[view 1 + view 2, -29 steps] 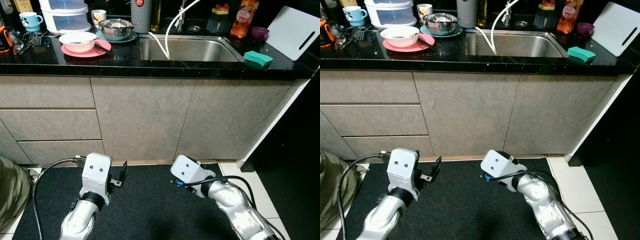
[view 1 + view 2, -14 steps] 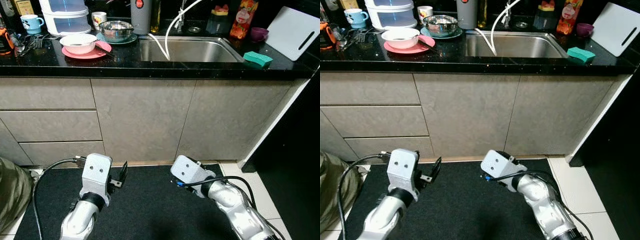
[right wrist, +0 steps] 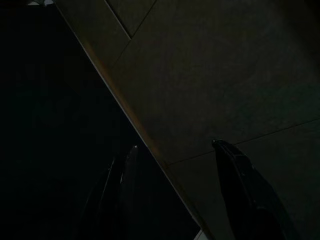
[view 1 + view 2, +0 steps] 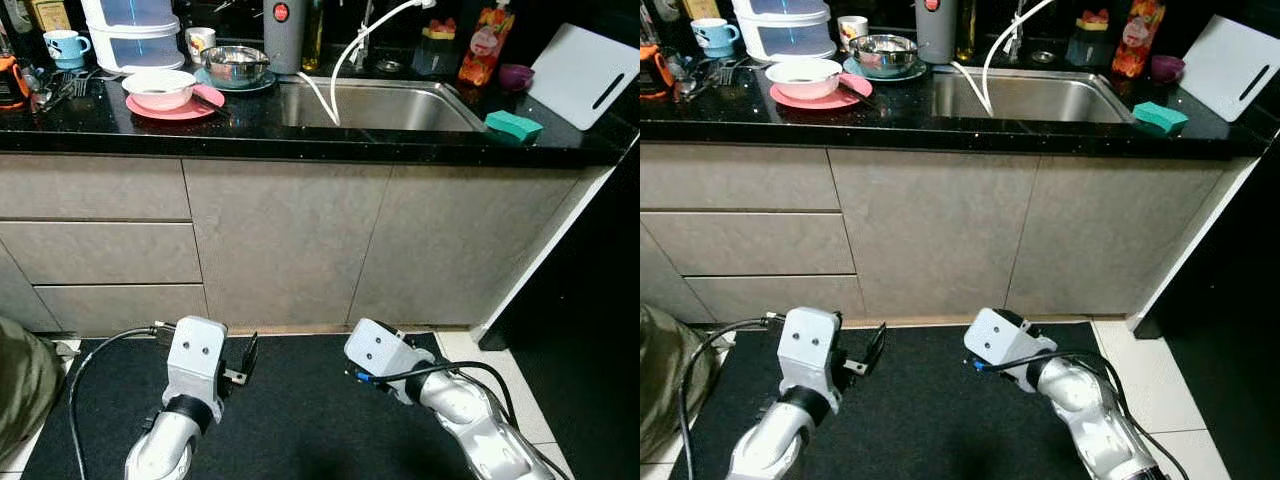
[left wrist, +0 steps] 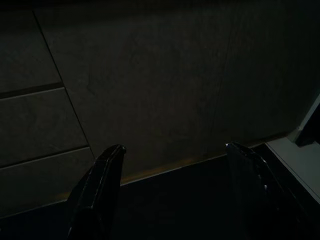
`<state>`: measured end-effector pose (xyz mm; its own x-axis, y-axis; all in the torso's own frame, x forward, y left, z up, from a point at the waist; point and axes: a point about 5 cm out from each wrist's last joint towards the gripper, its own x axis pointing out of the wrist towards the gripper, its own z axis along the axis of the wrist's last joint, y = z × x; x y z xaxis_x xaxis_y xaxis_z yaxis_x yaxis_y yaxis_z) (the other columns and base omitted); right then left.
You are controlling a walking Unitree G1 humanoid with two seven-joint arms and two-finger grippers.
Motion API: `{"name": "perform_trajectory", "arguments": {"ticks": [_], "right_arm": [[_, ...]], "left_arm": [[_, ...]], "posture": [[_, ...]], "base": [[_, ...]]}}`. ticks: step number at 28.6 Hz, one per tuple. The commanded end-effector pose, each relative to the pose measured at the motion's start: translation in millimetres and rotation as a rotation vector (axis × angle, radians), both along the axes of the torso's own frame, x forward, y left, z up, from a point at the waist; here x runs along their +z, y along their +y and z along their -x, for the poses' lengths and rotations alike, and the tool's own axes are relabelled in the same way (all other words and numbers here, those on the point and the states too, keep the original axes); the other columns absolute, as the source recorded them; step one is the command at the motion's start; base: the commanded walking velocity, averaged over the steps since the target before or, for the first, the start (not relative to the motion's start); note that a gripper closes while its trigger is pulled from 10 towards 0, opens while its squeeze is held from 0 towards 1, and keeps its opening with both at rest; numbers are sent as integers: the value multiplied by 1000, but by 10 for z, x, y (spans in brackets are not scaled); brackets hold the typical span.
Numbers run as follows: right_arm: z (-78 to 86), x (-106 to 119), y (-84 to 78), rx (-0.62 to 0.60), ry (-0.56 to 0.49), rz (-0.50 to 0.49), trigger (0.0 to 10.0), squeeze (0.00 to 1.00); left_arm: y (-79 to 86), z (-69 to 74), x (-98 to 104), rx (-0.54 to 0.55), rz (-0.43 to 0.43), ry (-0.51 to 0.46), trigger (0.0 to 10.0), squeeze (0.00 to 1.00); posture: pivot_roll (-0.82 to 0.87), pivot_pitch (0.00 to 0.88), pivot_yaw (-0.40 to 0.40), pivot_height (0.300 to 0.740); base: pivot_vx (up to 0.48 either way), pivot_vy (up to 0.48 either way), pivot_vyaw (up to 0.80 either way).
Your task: Kitchen organization
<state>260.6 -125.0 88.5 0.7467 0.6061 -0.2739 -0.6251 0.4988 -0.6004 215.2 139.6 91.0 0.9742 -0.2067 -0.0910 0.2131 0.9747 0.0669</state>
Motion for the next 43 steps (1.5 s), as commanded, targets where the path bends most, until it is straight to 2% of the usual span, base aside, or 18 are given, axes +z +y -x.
{"name": "perform_trajectory", "arguments": {"ticks": [1, 11, 24, 30, 34, 35, 37, 38, 39, 40, 43], "right_arm": [[16, 15, -20, 4, -5, 1, 10000, 0], [-10, 10, 7, 4, -6, 3, 10000, 0], [-36, 0, 4, 3, 10, -13, 10000, 0], [-11, 17, 46, 17, -44, 1, 10000, 0], [0, 60, 43, -3, -111, -16, 10000, 0], [8, 106, 16, -9, -146, -46, 10000, 0], [-64, 156, -86, -115, -94, -183, 10000, 0], [-64, 156, -86, -115, -94, -183, 10000, 0], [-174, 191, -243, -270, -30, -346, 10000, 0], [-174, 191, -243, -270, -30, -346, 10000, 0], [-354, 269, -574, -479, -10, -503, 10000, 0]], "left_arm": [[-11, 16, 19, -3, -1, -12, 10000, 0], [6, -20, 9, -9, -9, -6, 10000, 0], [8, -44, 6, -7, -14, -7, 10000, 0], [60, -53, -10, 12, -10, 3, 10000, 0], [141, -131, -43, 39, -16, 22, 10000, 0], [214, -194, -67, 87, -6, 39, 10000, 0], [295, -247, -89, 134, 16, 58, 10000, 0], [295, -247, -89, 134, 16, 58, 10000, 0], [399, -289, -107, 189, 41, 69, 10000, 0], [399, -289, -107, 189, 41, 69, 10000, 0], [573, -346, -143, 276, 64, 87, 10000, 0]], "posture": [[30, 0, -37, 740], [33, 0, -10, 740], [67, 0, -40, 740], [66, 0, -38, 740], [64, 0, -38, 740], [64, 0, -38, 740], [68, 0, -34, 740], [68, 0, -34, 740], [64, 0, -32, 740], [64, 0, -32, 740], [60, 0, -26, 740]], "base": [[0, 0, 0], [0, 0, 0], [0, 0, 0], [0, 0, 0], [0, 0, 0], [0, 0, 0], [0, 0, 0], [0, 0, 0], [0, 0, 0], [0, 0, 0], [0, 0, 0]]}}
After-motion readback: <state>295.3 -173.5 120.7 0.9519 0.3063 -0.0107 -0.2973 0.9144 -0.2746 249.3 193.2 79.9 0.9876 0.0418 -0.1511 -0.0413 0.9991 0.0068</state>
